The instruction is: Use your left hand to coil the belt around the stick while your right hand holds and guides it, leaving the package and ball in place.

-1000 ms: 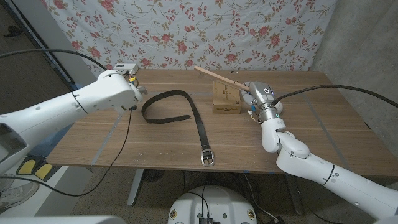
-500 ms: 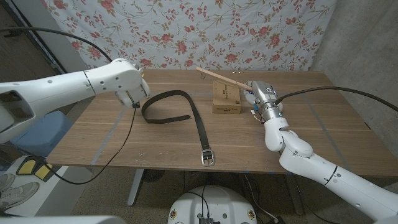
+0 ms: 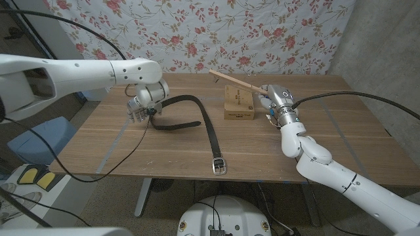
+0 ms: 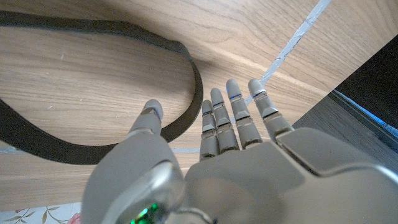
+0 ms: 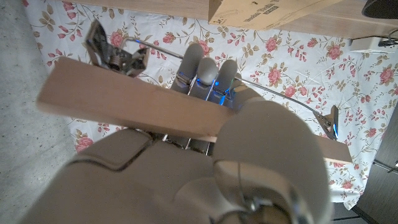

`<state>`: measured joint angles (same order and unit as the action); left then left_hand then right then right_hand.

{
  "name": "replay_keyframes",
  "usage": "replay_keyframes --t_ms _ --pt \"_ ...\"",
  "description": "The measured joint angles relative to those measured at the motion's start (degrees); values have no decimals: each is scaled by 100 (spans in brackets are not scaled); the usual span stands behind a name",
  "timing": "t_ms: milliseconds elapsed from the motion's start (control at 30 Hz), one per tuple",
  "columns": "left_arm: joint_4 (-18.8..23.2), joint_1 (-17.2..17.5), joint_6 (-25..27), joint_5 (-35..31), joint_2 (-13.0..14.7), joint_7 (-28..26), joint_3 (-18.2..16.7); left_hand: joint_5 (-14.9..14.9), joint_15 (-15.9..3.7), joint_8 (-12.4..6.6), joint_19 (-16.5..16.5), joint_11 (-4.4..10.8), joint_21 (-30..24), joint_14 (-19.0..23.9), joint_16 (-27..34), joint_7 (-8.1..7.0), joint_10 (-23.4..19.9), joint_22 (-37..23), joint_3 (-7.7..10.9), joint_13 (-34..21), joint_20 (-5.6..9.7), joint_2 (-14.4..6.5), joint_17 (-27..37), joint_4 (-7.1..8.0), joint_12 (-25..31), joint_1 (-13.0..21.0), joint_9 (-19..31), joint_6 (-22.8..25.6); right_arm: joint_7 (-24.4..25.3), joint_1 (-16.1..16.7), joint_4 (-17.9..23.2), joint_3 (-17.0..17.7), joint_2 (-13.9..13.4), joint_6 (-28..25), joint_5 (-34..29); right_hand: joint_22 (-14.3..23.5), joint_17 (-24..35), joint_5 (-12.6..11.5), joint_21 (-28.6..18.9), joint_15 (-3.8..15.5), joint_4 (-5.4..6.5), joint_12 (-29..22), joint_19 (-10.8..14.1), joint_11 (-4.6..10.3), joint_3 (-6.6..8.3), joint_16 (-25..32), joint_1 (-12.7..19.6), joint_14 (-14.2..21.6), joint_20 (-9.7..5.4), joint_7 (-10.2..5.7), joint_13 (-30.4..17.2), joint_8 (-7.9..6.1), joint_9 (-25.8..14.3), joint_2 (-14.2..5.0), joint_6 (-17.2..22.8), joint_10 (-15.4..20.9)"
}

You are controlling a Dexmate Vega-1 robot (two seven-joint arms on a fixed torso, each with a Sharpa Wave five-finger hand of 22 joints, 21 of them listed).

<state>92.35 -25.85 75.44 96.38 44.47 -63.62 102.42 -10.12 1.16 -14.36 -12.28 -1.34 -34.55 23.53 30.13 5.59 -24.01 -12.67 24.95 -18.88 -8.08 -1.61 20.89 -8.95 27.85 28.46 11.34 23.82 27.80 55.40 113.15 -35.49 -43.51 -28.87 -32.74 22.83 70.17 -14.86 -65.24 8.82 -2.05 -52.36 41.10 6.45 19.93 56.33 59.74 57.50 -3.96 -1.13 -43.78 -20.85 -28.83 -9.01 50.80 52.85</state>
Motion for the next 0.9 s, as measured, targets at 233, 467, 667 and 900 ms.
replay_keyframes --t_ms 233,467,667,900 --pt "-552 -984 -843 1183 -902 -27 1261 0 10 0 -20 -1 -22 38 49 14 -1 0 -95 -39 -20 2 49 48 52 -2 0 15 -44 -40 -111 64 58 96 56 -34 0 2 -59 0 0 0 -10 0 0 0 7 0 -10 0 0 0 2 7 0 0" --pt "-820 -1642 -1477 2125 -1583 -30 2503 0 80 148 12 -74 -22 42 86 58 -6 1 -192 -96 -94 31 53 144 78 -199 0 -37 -95 -108 -210 87 95 195 101 -62 -1 5 -110 0 0 0 -10 -1 0 25 23 0 -10 0 -1 0 5 22 0 0" --pt "-811 -2176 -2109 2798 -2206 -32 3712 0 46 412 137 -54 -22 -399 -235 -68 473 -10 -151 -151 -92 32 -57 104 7 -198 0 -697 -130 -153 -268 88 119 270 130 -79 -1 7 -132 0 0 0 -61 -1 0 25 38 0 -6 0 -1 0 5 38 0 -1" --pt "-794 -2509 -2134 2824 -2768 -32 4822 0 171 445 342 -180 24 -871 -658 -104 1065 17 -184 -158 -174 62 -255 105 -215 -167 -16 -1475 -133 -155 -271 88 120 319 151 -118 -1 19 -197 0 1 0 -68 -2 1 47 39 0 -13 0 -1 0 4 39 0 -2"
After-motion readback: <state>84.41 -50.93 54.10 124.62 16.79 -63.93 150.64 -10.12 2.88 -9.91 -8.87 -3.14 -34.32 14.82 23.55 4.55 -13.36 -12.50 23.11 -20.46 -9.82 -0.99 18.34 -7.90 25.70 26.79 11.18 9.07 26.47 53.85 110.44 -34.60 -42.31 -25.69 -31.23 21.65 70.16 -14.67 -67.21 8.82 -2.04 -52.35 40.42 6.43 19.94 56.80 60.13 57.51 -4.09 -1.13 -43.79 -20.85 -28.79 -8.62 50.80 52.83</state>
